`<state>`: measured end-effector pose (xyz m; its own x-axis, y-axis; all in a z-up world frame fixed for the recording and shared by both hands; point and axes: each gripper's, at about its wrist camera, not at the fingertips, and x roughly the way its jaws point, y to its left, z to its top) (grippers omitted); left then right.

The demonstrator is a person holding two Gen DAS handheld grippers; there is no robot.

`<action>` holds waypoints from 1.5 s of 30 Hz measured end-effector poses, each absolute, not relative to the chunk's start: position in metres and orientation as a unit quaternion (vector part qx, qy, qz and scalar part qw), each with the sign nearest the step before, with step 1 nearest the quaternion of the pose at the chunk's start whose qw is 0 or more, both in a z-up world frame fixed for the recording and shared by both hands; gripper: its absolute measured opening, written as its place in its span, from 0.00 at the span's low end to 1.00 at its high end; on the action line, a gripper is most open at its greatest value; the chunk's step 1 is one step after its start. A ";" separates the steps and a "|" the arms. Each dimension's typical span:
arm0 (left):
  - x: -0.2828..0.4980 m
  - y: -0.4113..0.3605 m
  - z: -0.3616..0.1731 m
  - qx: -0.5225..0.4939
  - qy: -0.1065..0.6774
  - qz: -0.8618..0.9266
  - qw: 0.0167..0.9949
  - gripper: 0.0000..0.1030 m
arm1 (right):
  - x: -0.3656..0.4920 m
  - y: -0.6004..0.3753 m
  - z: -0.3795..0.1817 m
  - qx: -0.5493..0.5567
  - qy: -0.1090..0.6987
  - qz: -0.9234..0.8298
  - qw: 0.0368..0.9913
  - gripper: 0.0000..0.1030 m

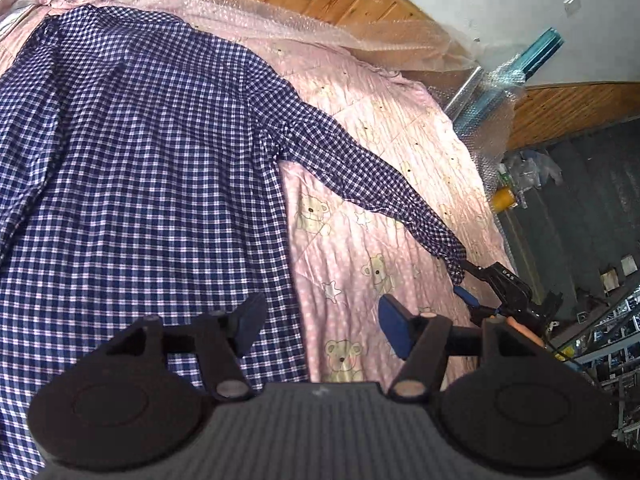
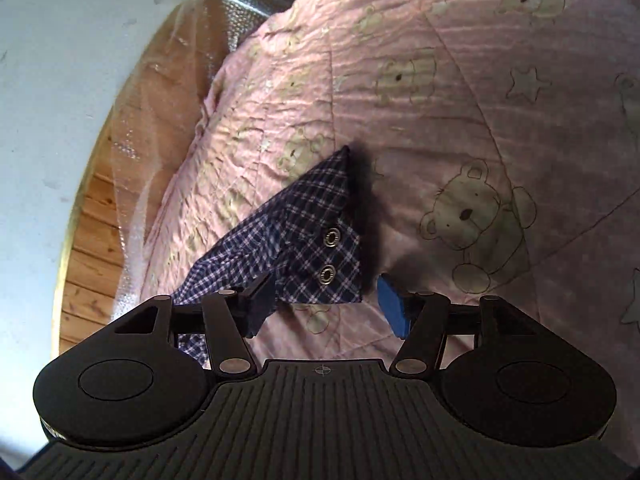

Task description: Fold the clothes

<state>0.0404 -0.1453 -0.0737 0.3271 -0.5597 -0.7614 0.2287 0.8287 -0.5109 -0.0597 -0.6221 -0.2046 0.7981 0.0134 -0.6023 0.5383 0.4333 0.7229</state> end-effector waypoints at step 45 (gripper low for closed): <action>0.185 -0.236 -0.034 -0.179 0.475 -0.293 0.810 0.07 | -0.018 -0.463 -0.101 0.148 0.277 0.132 0.940 0.39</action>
<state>0.1849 -0.2356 -0.0344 0.3773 -0.6441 -0.6654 0.3044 0.7649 -0.5677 -0.0179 -0.4632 -0.1008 0.8121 0.3295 -0.4815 -0.1662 0.9217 0.3504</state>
